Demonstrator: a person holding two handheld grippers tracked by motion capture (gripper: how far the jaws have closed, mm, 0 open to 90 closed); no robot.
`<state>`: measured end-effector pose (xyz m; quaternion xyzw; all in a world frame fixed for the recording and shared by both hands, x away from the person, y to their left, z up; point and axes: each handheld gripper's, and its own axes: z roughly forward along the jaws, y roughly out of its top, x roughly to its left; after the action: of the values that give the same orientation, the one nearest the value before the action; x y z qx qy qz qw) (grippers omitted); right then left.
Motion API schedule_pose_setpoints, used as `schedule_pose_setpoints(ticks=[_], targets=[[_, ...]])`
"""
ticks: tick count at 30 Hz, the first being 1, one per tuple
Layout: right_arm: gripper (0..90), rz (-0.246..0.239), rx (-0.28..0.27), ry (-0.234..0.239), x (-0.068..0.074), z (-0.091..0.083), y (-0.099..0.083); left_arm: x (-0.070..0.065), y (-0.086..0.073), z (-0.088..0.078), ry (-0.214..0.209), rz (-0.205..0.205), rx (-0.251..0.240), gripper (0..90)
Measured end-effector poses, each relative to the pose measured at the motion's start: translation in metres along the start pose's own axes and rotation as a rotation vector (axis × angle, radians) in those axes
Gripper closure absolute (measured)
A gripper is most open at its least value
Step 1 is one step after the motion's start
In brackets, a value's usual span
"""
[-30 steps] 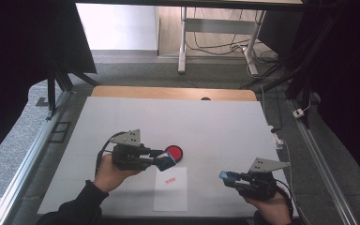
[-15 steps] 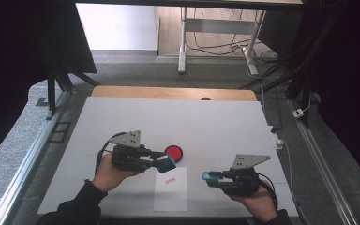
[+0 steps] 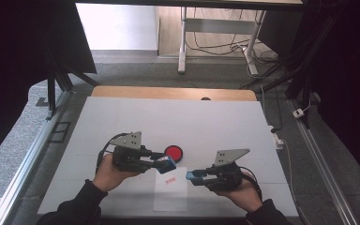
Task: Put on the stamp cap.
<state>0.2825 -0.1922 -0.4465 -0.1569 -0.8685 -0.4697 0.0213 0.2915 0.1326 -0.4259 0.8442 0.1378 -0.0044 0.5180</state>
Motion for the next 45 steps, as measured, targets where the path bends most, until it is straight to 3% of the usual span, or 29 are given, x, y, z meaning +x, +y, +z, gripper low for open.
schedule_pose_setpoints(ticks=[5,19,31,45], targets=[[68.6,-0.023,0.007,0.04,-0.002,0.01,0.006,0.0,0.0,-0.001,-0.008,0.009,-0.01,70.4],[68.7,-0.028,0.005,0.15,-0.012,0.036,0.017,-0.003,0.001,0.0,-0.031,0.043,-0.018,70.4],[68.7,-0.08,0.008,0.186,-0.013,0.053,0.026,-0.004,0.001,0.002,-0.053,0.06,-0.023,70.5],[68.7,-0.094,0.004,0.22,-0.013,0.059,0.03,-0.005,0.001,0.001,-0.082,0.085,-0.034,70.5]])
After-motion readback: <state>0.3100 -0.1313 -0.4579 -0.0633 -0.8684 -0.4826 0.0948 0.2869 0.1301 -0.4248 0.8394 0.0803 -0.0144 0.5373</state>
